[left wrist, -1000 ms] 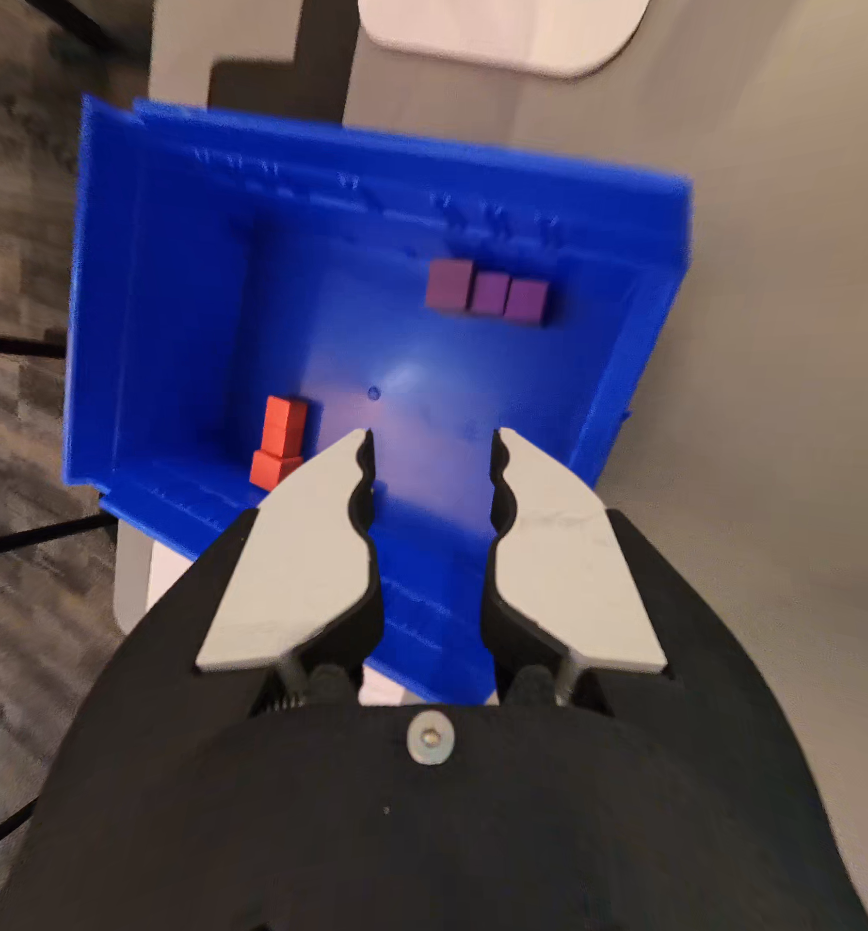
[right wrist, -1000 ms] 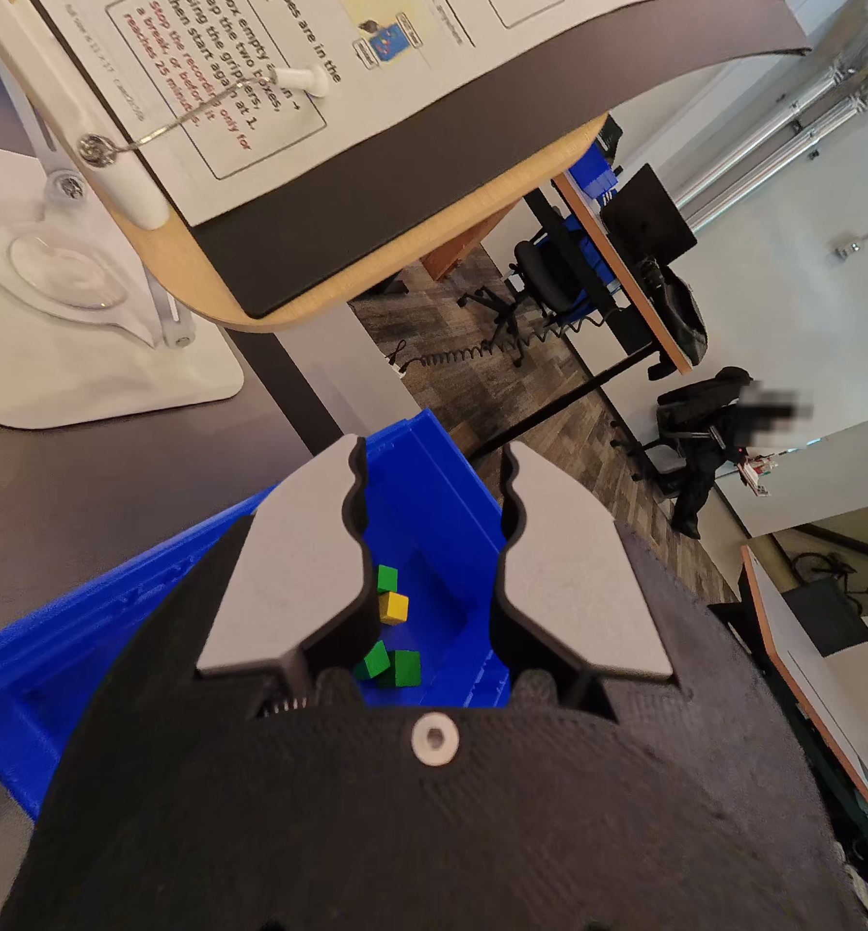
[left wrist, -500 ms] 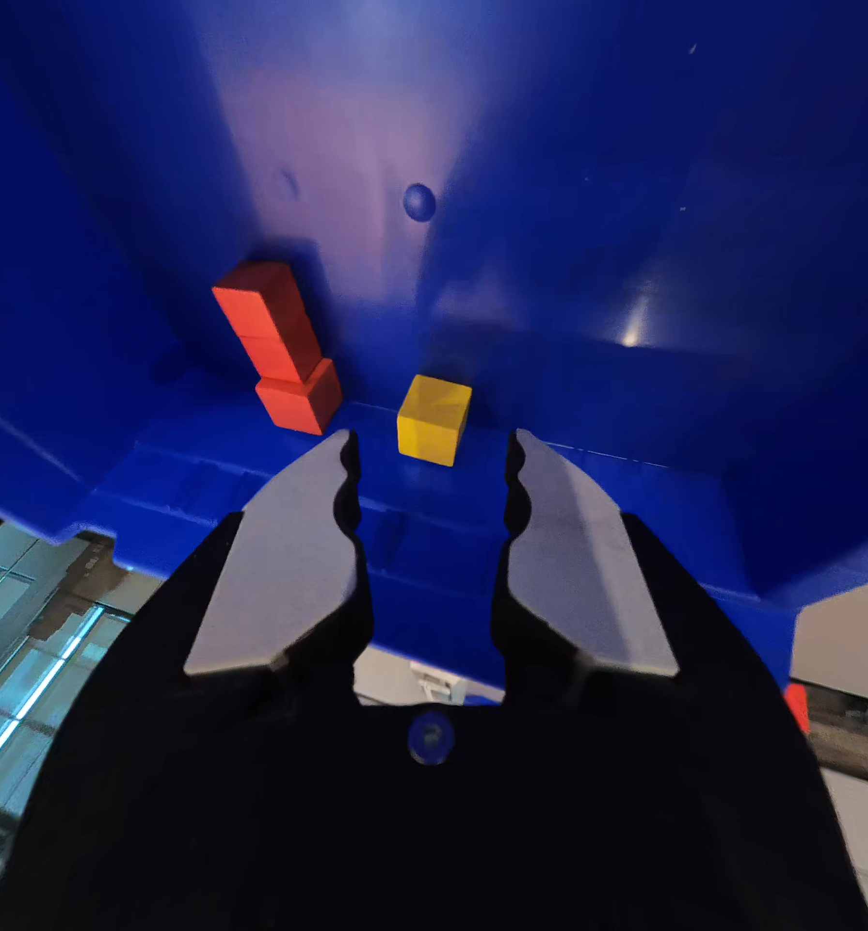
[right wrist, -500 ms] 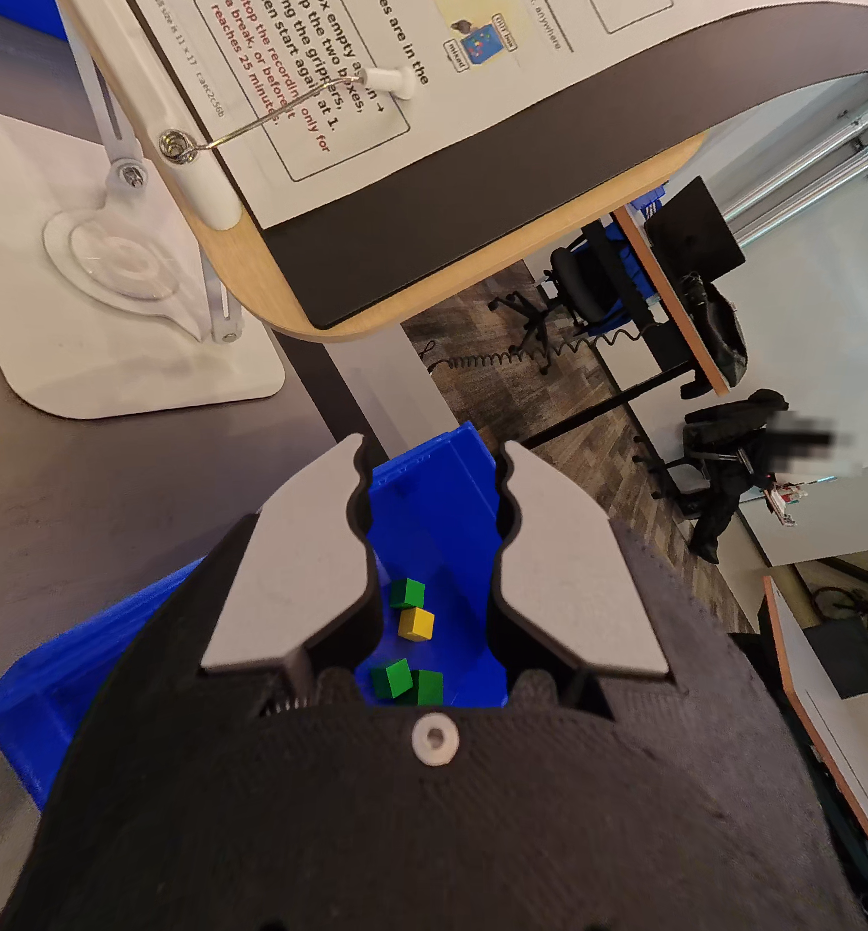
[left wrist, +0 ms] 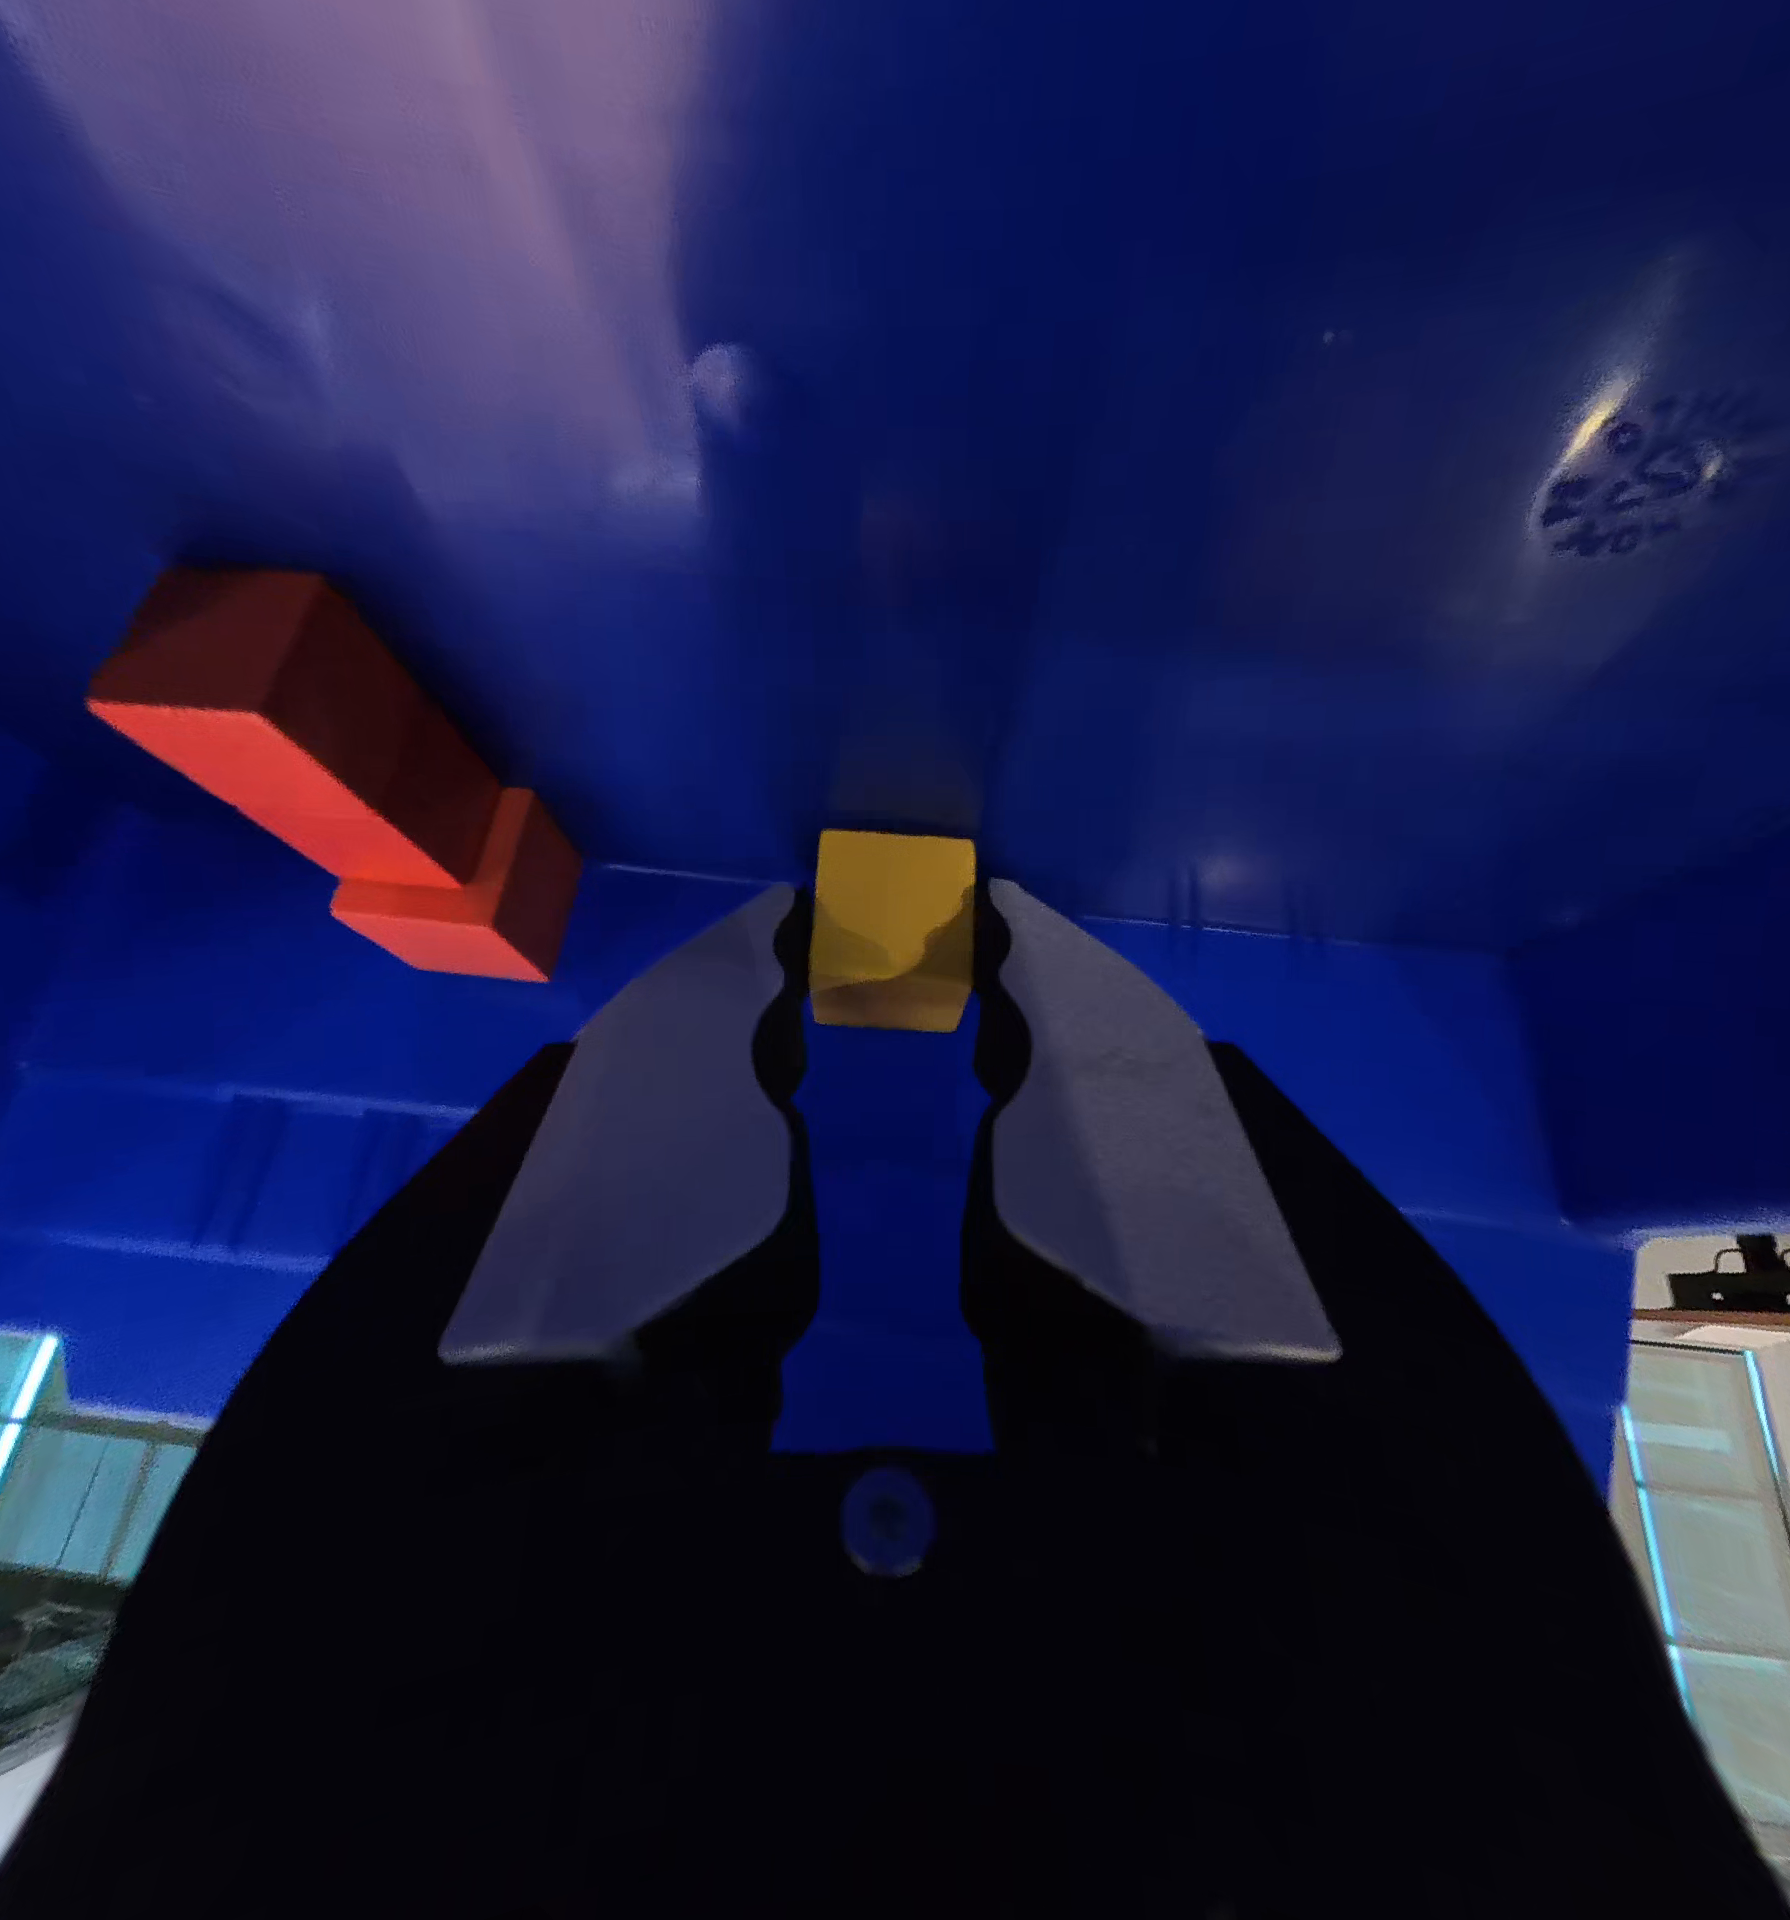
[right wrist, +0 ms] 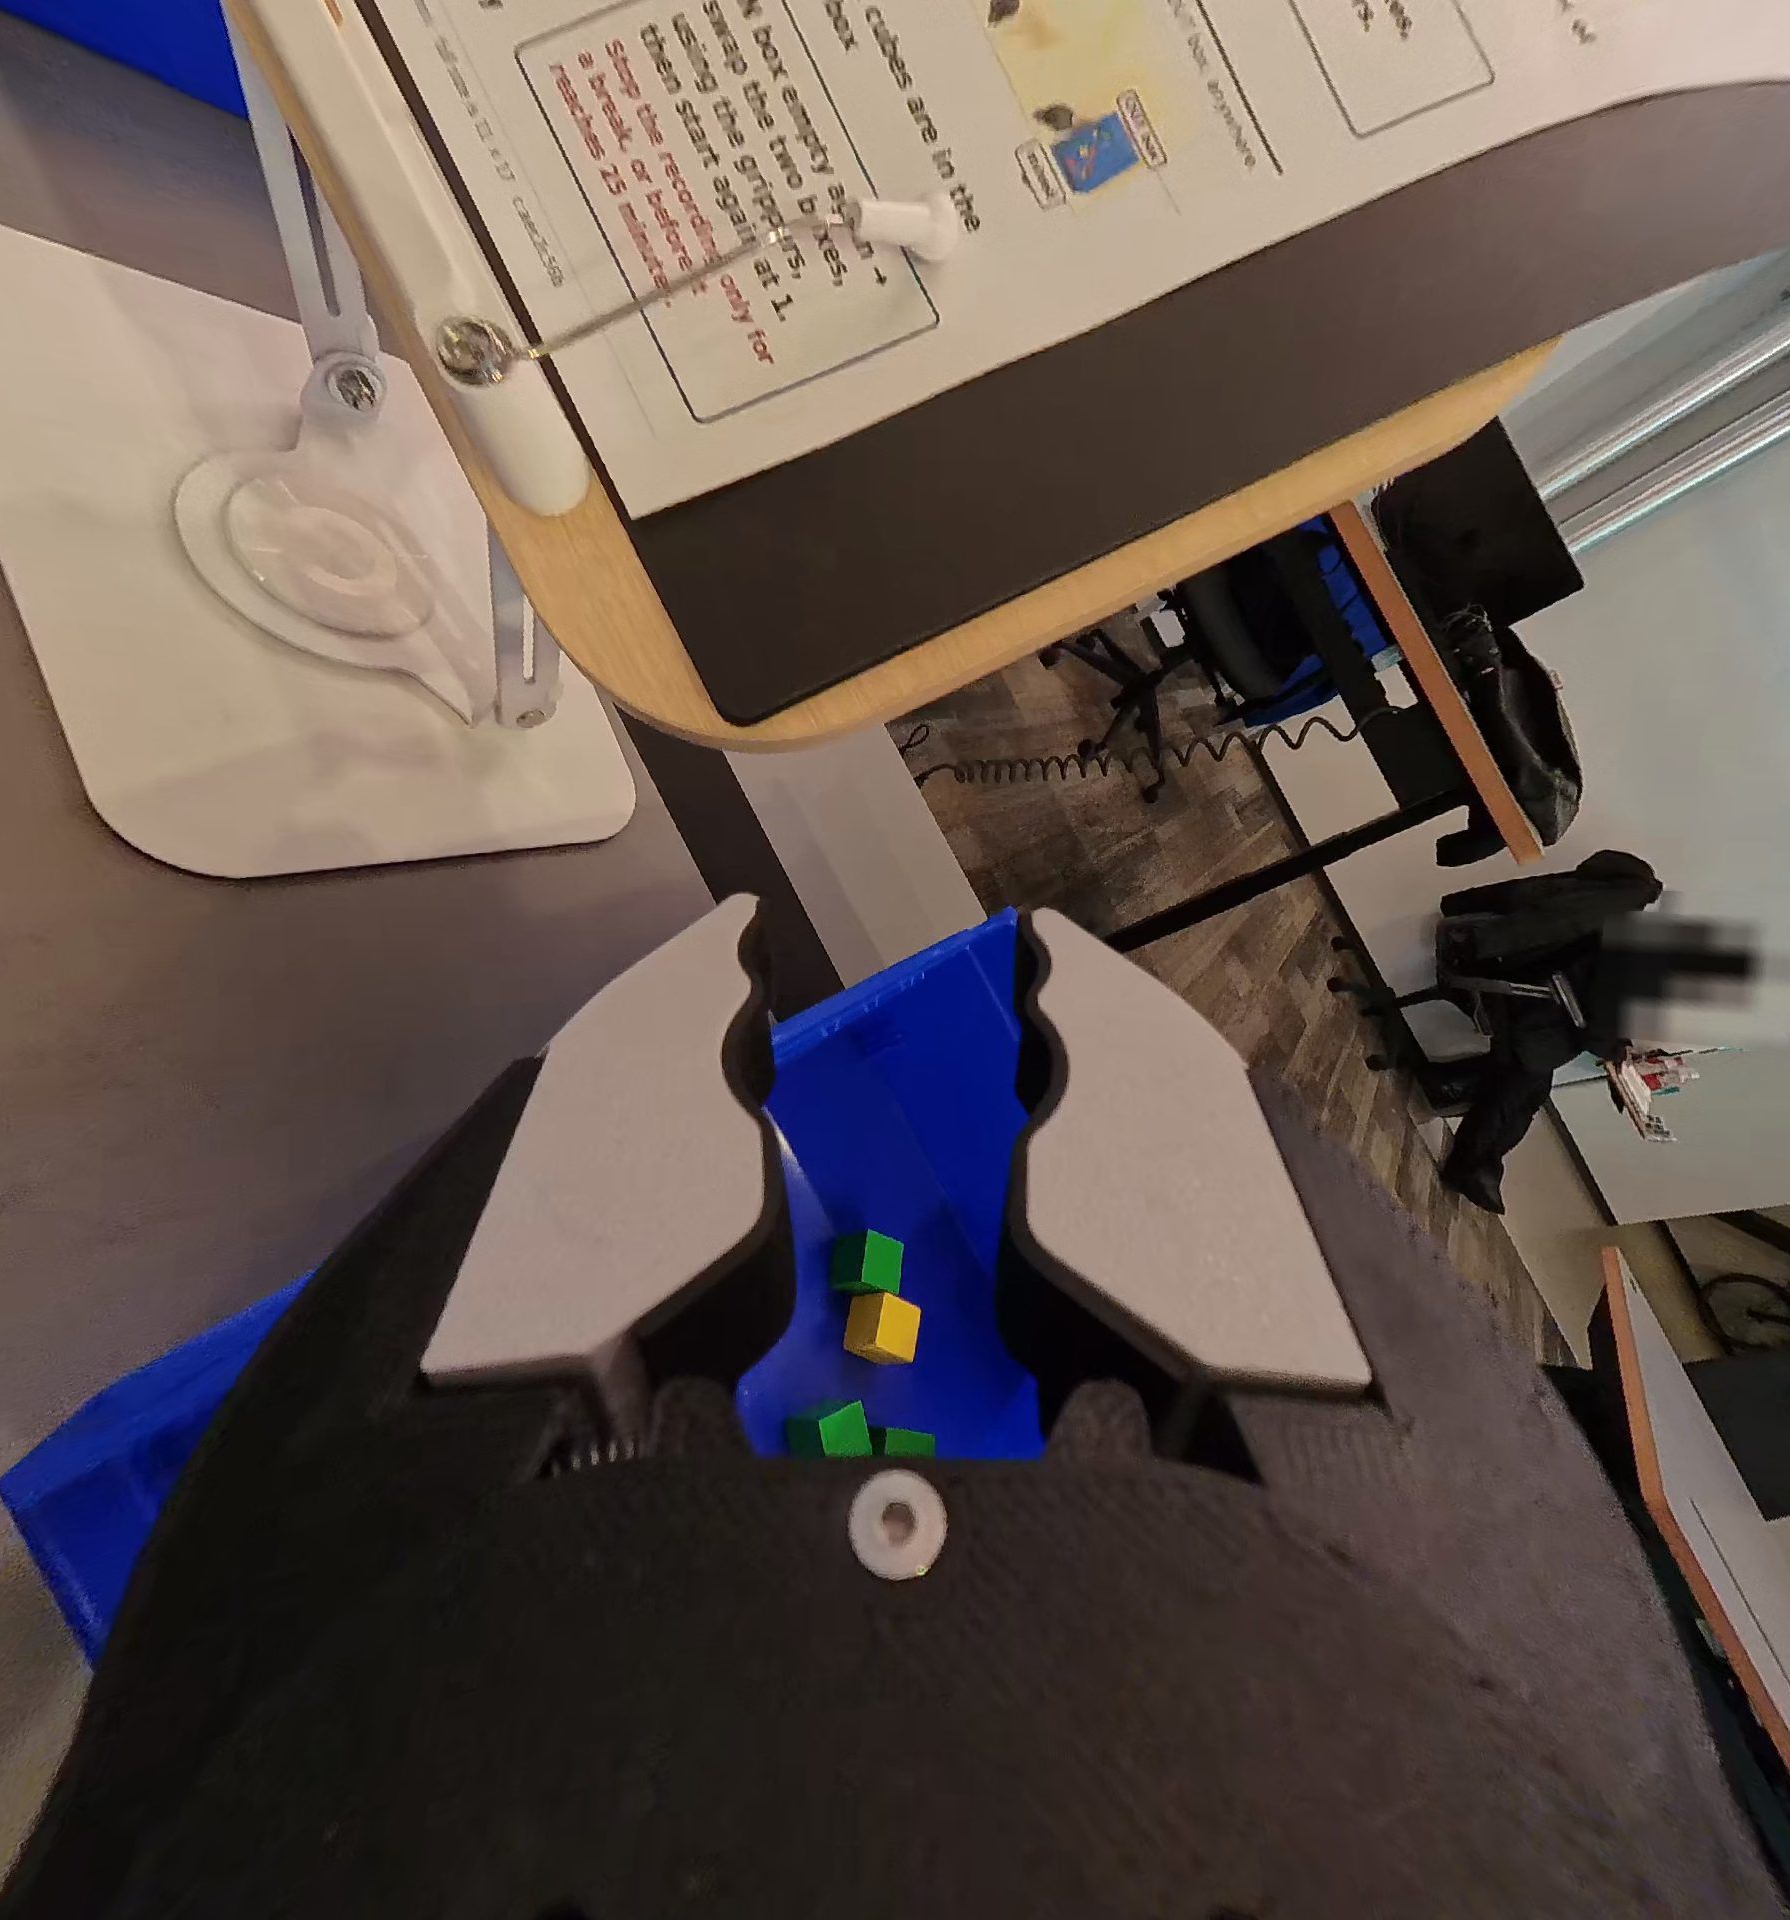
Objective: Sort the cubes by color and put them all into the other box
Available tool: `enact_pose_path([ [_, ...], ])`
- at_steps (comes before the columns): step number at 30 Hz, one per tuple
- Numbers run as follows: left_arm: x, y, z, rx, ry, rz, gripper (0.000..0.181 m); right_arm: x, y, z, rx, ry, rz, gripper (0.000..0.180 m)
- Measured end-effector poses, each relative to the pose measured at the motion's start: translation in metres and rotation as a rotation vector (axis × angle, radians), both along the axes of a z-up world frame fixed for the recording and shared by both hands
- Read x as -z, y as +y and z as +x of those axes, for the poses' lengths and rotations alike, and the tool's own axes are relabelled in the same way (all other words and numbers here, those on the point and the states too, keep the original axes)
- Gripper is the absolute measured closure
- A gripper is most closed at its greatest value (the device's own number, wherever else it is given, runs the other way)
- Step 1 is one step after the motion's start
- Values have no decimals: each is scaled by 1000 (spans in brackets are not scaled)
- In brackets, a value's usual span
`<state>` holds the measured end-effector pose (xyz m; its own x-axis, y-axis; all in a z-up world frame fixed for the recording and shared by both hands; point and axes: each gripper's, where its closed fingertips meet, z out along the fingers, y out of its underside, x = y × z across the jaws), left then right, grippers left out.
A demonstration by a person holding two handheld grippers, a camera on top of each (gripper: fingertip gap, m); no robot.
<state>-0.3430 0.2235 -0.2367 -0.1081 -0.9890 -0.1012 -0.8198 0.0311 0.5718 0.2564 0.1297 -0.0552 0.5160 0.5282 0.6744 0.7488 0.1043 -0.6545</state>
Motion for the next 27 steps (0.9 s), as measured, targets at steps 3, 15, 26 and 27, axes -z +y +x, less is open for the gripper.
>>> enact_pose_path([
  [3, -14, -3, 7, -35, -67, 50, 152, -10, -7, -6, -21, -8, 34, 136],
  [15, -137, -143, 178, -201, -1282, -138, 153, -68, -113, -133, -389, -34, 325, 134],
  [26, -173, -289, 311, -67, -1719, -759, 153, -12, -207, -267, -772, -154, 377, 122],
  [27, -172, -295, 317, -53, -1711, -793, 153, -7, -210, -272, -789, -156, 366, 122],
])
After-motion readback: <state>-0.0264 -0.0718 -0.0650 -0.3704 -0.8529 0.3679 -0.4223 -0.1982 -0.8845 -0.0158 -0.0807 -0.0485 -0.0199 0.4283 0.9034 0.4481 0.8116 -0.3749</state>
